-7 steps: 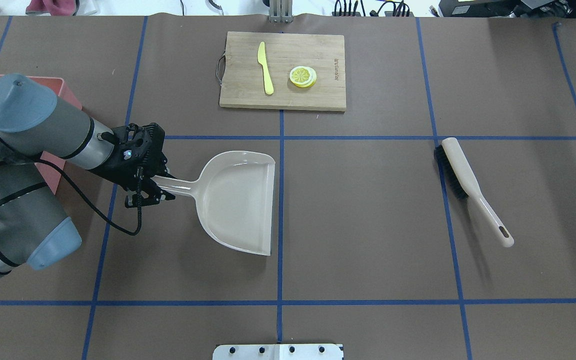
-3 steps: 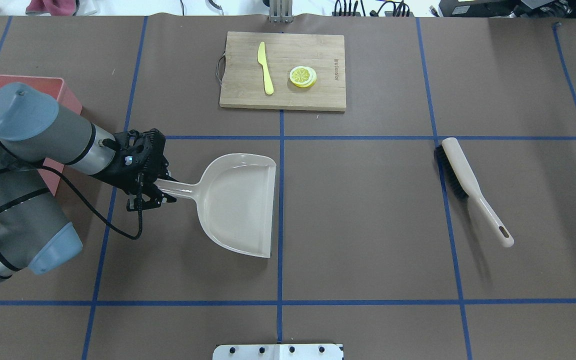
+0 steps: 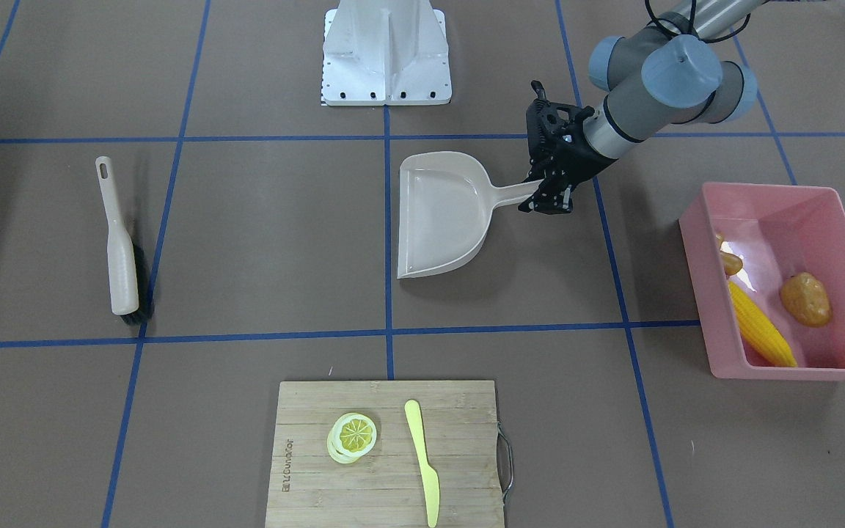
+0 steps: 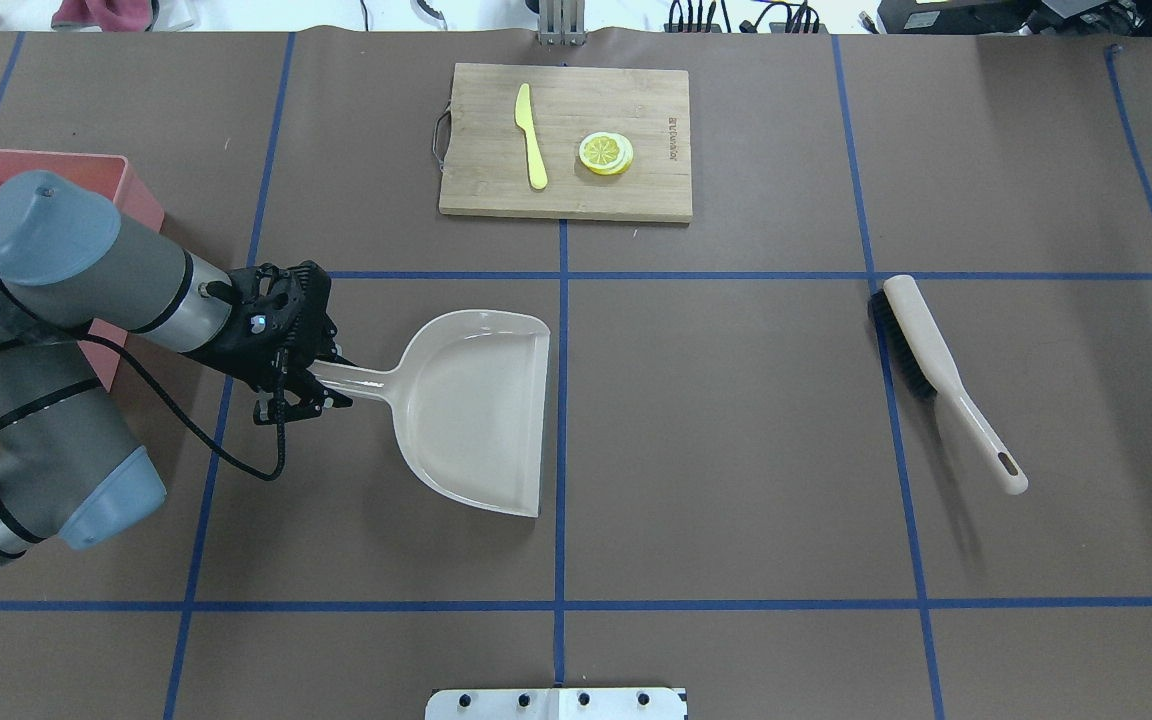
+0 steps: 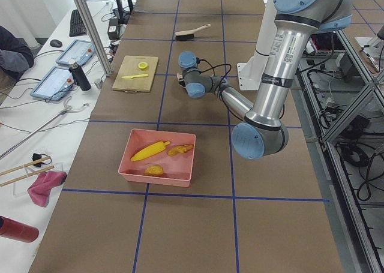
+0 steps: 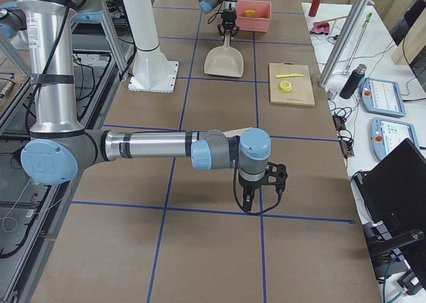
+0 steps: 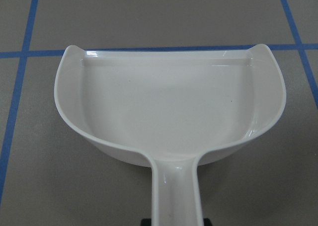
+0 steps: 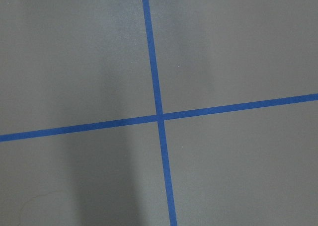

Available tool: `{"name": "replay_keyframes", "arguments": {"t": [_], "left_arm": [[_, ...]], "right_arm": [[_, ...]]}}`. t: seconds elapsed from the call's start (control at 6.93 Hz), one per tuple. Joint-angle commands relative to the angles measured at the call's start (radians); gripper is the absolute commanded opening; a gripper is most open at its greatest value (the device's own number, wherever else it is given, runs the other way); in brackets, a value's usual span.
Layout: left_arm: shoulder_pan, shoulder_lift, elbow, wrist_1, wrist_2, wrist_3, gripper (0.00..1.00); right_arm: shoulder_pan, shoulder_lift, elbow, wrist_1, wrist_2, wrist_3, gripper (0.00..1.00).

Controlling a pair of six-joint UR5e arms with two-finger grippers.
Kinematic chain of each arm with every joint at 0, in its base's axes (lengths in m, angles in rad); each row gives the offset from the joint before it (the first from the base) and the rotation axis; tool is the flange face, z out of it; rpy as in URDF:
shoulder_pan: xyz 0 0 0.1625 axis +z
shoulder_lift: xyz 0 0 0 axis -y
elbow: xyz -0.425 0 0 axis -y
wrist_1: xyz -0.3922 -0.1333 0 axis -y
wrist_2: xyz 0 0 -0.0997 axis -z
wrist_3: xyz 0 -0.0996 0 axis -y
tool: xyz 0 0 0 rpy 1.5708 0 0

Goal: Sweep and dump trash into bin

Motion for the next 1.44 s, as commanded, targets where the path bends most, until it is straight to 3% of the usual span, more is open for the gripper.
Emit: {"name": "replay_keyframes", "arguments": {"t": [0.0, 0.29, 0.43, 0.72, 1.01, 1.3], "left_arm": [[0.000, 0.003, 0.004, -0.001, -0.002, -0.001, 0.63], [0.000, 0.022, -0.007, -0.002, -0.002, -0.001, 0.93], [-0.001, 0.024, -0.018, -0.002, -0.005, -0.003, 0.97], [-0.058, 0.036, -0.058, 0.002, -0.001, -0.003, 0.98], [-0.211, 0.163, -0.130, 0.021, 0.072, -0.006, 0.98], [-0.416, 0.221, -0.134, 0.324, 0.073, 0.006, 0.98]], "right_arm": [[-0.002, 0.000, 0.001, 0.000, 0.000, 0.000, 1.00], [-0.005, 0.000, 0.001, -0.001, 0.000, 0.000, 1.00], [-0.005, 0.000, 0.001, -0.001, 0.000, 0.000, 1.00], [-0.005, 0.000, 0.001, -0.003, 0.000, 0.000, 1.00], [-0.005, 0.006, 0.001, -0.007, -0.001, 0.000, 1.00], [-0.005, 0.003, 0.002, -0.008, 0.000, 0.000, 1.00]]}}
